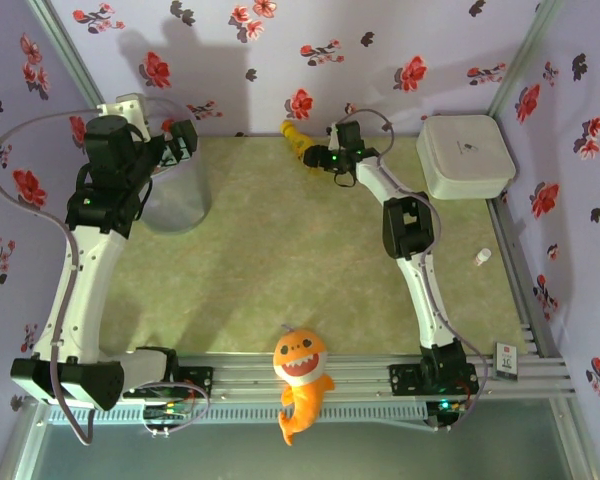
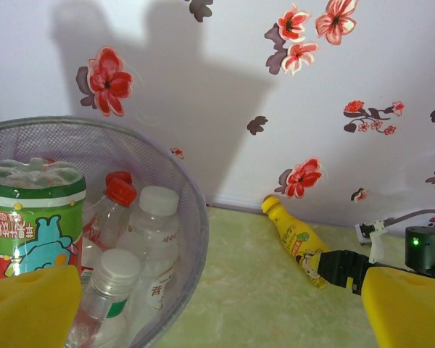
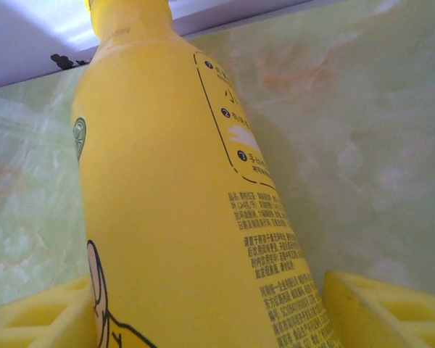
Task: Put the plastic bottles in the bin
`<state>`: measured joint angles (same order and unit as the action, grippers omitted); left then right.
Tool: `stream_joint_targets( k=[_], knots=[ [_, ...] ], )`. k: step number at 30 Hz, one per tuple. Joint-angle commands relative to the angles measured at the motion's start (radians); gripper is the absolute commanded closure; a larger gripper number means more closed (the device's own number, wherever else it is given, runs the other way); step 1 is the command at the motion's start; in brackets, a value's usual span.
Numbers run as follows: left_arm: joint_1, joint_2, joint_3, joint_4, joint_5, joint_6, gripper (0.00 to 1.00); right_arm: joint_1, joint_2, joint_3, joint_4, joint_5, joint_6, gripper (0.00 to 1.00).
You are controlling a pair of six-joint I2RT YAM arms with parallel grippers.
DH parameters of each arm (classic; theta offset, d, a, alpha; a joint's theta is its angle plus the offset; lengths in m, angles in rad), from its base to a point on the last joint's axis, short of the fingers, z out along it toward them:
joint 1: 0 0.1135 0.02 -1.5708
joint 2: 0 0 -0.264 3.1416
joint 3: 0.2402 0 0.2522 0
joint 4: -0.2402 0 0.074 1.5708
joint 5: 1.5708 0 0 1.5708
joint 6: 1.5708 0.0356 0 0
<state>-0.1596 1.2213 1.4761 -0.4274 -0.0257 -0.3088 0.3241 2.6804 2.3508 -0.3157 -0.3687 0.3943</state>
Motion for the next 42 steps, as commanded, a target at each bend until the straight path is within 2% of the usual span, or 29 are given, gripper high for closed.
stream_joint_targets(
  k=[1, 9, 13, 16, 22, 26, 30, 33, 36, 42],
  knots=[
    [-0.012, -0.027, 0.003, 0.016, -0.015, -0.018, 0.00, 0.008, -0.079, -0.073, -0.048, 0.024, -0.031, 0.34],
    [-0.018, -0.037, -0.024, 0.047, 0.057, -0.084, 0.00, 0.014, -0.305, -0.367, 0.039, 0.001, -0.079, 0.38],
    [-0.037, -0.033, -0.076, 0.108, 0.115, -0.161, 0.00, 0.015, -0.443, -0.593, 0.128, -0.020, -0.069, 0.42],
    [-0.061, -0.018, -0.126, 0.168, 0.116, -0.244, 0.00, 0.015, -0.548, -0.755, 0.200, -0.052, -0.055, 0.44],
    [-0.137, 0.045, -0.208, 0.335, 0.113, -0.362, 0.01, 0.017, -0.761, -1.057, 0.345, -0.111, -0.012, 0.47],
    [-0.215, 0.125, -0.196, 0.374, 0.114, -0.388, 0.01, 0.023, -0.887, -1.205, 0.375, -0.120, -0.016, 0.50],
    [-0.264, 0.199, -0.177, 0.383, 0.115, -0.430, 0.01, 0.027, -1.026, -1.353, 0.479, -0.122, -0.002, 0.50],
    [-0.288, 0.257, -0.181, 0.431, 0.146, -0.485, 0.02, 0.036, -1.116, -1.447, 0.594, -0.129, 0.029, 0.51],
    [-0.297, 0.340, -0.171, 0.496, 0.250, -0.561, 0.02, 0.061, -1.173, -1.512, 0.708, -0.133, 0.048, 0.51],
    [-0.298, 0.448, -0.164, 0.616, 0.334, -0.667, 0.04, 0.097, -1.209, -1.564, 0.820, -0.120, 0.063, 0.51]
  ],
)
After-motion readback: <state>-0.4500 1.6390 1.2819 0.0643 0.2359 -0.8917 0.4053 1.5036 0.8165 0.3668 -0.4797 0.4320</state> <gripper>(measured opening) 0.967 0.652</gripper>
